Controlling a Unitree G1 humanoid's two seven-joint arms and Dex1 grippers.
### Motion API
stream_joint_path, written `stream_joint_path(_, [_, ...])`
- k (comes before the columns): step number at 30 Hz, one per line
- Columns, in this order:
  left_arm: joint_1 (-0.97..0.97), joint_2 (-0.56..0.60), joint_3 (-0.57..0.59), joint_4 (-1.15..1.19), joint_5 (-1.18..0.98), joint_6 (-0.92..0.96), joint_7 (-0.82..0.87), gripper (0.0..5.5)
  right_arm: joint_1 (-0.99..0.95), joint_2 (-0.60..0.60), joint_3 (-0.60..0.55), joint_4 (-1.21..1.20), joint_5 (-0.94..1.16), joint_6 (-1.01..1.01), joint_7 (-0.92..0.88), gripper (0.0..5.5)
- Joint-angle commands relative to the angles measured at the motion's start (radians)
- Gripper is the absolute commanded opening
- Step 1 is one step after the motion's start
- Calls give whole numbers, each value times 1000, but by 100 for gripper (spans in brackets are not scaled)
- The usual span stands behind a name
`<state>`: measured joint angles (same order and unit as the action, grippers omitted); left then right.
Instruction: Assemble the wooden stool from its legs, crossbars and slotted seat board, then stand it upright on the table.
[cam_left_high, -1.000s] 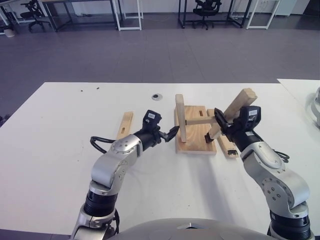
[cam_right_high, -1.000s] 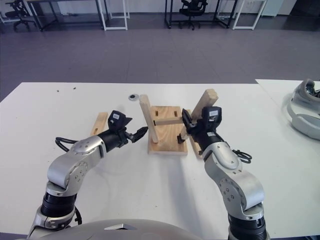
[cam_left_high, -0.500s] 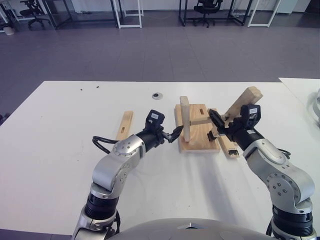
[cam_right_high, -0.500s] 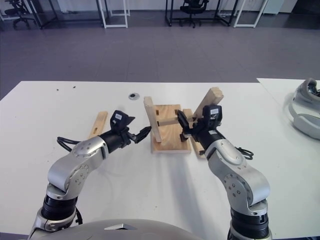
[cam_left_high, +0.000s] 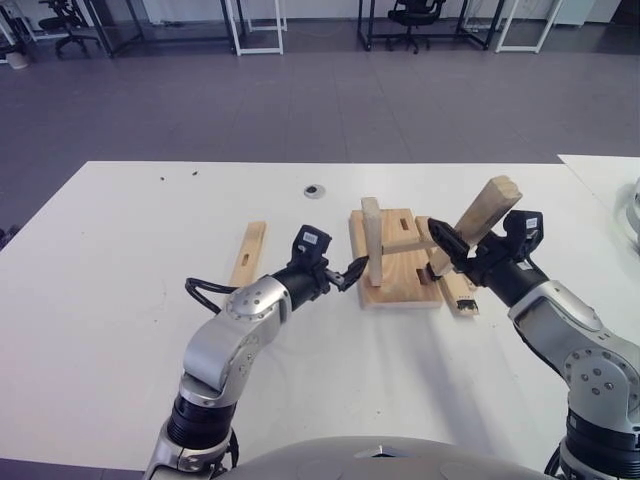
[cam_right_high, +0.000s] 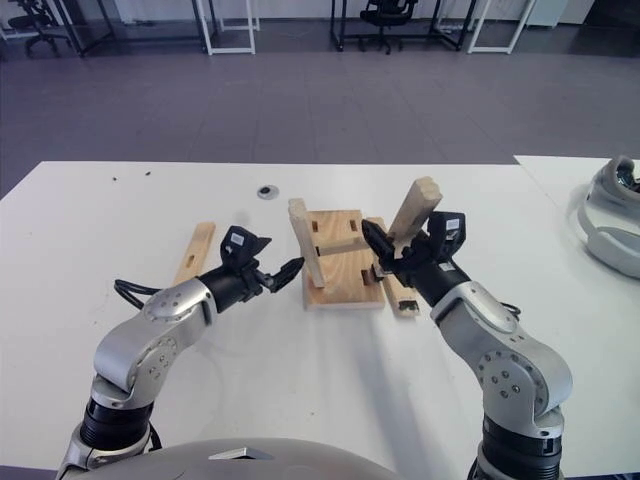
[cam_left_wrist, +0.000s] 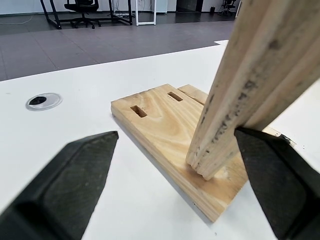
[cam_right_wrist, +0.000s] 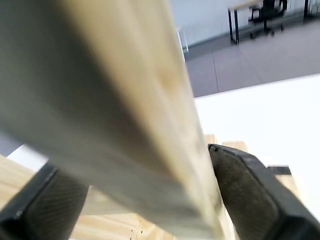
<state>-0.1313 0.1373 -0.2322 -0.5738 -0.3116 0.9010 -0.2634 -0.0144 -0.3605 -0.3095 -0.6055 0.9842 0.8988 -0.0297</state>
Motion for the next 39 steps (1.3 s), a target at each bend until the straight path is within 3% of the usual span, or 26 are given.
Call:
stream_joint_path(1, [3, -9, -9, 4, 0, -19, 9, 429, -52, 62, -33, 45, 157, 33, -91, 404])
stream_joint_path(17, [-13, -22, -54, 78, 10, -66, -6, 429, -52, 60, 5, 116, 717, -85, -434, 404])
stream_joint_path(23, [-14, -25, -57, 81, 20, -68, -7, 429, 5, -14, 62, 161, 806, -103, -508, 404])
stream_joint_path(29, [-13, -27, -64, 83, 25, -68, -8, 429, 43, -11, 69, 228, 898, -178, -563, 404])
stream_joint_path(39, [5, 1, -70, 70, 31, -64, -15, 429, -8, -151, 118, 142, 793, -164, -491, 404])
